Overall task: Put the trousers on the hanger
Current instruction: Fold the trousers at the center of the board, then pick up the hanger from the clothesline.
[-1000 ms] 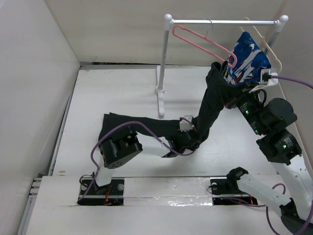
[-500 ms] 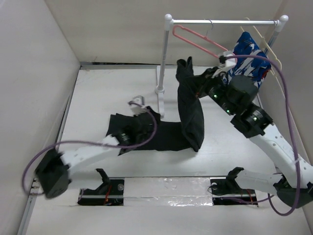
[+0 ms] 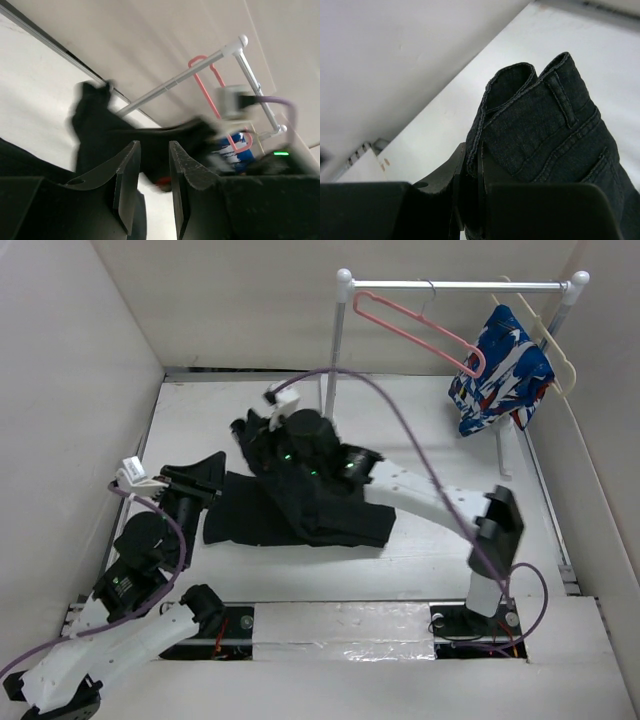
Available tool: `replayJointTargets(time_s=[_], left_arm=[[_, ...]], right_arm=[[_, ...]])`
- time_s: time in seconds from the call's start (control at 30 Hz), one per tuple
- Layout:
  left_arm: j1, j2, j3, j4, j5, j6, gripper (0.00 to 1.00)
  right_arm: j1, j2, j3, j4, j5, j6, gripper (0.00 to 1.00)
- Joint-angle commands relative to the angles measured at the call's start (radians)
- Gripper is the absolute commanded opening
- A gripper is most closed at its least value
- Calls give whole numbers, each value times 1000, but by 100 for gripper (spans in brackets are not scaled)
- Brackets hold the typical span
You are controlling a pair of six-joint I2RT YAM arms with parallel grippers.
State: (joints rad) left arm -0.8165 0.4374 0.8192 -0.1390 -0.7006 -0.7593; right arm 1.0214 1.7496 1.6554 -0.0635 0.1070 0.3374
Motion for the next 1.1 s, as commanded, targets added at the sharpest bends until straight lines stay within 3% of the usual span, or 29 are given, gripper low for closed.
replayJointTargets(time_s=[0.0,0.03,0.1,0.13,0.2,0.3,0.37,0.43,0.5,0.53,0.63,0.7,0.8,0.83,0.93,1.0,1.07], left_arm=[[0,-61,58,-89,-51,28,26],[0,-81,58,-106,-62,25,26],[0,-100,48,-158,-92,5,26],[0,-118,38,-172,-102,-9,27],[0,-137,12,-197,-117,-18,28],[0,-163,-32,-212,-122,-49,30],[0,-164,-61,-177,-94,-57,31],[0,-126,-110,-149,-73,-63,32],[0,-82,-161,-111,-33,-87,32],[0,-28,-182,-84,-10,-87,32],[0,99,-255,67,88,-69,32],[0,174,-270,172,174,-40,27],[-25,319,-265,298,271,7,0],[-42,375,-262,326,282,37,0],[-128,455,-246,423,256,89,0],[-170,491,-241,482,237,126,0],[-179,547,-242,550,275,162,0]], right_arm=[[106,154,113,114,-35,40,21],[120,235,151,114,-47,38,49],[131,281,182,74,-67,46,65],[131,272,147,85,-67,52,84],[131,220,74,142,-61,60,90],[103,70,-104,198,-53,54,89],[71,-51,-245,220,-27,51,82],[52,-134,-342,232,6,49,58],[22,-265,-479,245,26,54,24],[7,-313,-518,245,37,51,0],[-62,-516,-592,206,58,-12,0],[-113,-611,-576,96,101,-76,0],[-309,-768,-511,-24,45,-170,0],[-442,-813,-490,-53,-61,-193,0],[-627,-848,-398,-137,-180,-227,0],[-792,-823,-370,-140,-237,-222,6],[-924,-750,-344,-145,-357,-219,25]])
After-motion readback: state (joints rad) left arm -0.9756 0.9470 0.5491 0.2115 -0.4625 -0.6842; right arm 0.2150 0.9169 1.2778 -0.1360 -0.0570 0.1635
